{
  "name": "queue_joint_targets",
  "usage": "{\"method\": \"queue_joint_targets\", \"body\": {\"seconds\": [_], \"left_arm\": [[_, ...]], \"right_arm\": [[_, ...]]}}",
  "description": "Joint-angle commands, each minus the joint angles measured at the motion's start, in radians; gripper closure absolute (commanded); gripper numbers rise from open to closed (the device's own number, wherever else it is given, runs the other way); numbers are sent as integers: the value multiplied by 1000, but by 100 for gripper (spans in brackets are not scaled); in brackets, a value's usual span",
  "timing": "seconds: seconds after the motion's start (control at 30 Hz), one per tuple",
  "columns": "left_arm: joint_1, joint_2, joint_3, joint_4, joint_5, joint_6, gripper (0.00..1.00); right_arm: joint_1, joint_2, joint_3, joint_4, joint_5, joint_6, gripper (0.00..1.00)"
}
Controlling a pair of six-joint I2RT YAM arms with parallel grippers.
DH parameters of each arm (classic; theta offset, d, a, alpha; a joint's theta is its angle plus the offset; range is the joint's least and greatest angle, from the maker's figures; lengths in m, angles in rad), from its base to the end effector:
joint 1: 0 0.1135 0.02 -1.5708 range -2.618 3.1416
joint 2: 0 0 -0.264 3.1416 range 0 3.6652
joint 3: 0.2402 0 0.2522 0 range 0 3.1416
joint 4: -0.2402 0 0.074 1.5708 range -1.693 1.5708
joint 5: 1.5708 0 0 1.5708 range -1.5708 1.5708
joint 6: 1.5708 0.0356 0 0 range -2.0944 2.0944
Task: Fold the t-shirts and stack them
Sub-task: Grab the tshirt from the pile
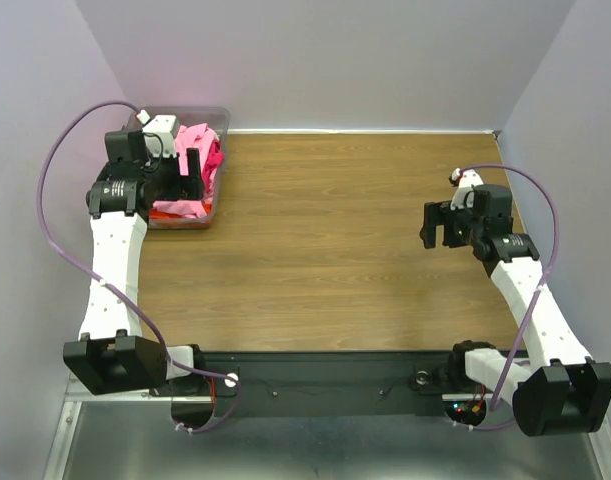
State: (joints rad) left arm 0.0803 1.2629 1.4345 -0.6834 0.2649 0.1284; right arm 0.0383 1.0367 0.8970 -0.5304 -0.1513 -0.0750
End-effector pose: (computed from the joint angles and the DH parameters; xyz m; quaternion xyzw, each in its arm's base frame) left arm 0.2655 0.0120 0.4130 0.0873 0.8536 -0.0612 0.5098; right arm 0.2217 0.0139 0.2982 -0.0837 0.8944 0.0601 0.4352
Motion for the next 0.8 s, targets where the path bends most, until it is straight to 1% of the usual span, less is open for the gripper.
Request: {"method": "queue_joint_targets", "body": {"seconds": [0.0, 0.2, 0.37, 0.47, 0.63, 0.77], "left_arm": [[4, 33, 95, 6, 20, 37, 1], [27, 208, 277, -91, 34, 89, 1], [71, 354, 415, -126, 26, 108, 1], [102, 484, 559, -166, 76, 117, 1], [124, 610, 681, -168, 88, 132, 4], [131, 700, 744, -160, 92, 129, 10]], "right_arm": [[-8, 14, 48, -5, -66, -12, 0], [-8, 32, 60, -34, -93, -34, 0], [-8, 45, 66, -45, -85, -34, 0], [-8, 51, 63, -54, -105, -37, 0], [-8, 60, 59, -59, -117, -39, 0], [-8, 71, 57, -57, -103, -42, 0]]}}
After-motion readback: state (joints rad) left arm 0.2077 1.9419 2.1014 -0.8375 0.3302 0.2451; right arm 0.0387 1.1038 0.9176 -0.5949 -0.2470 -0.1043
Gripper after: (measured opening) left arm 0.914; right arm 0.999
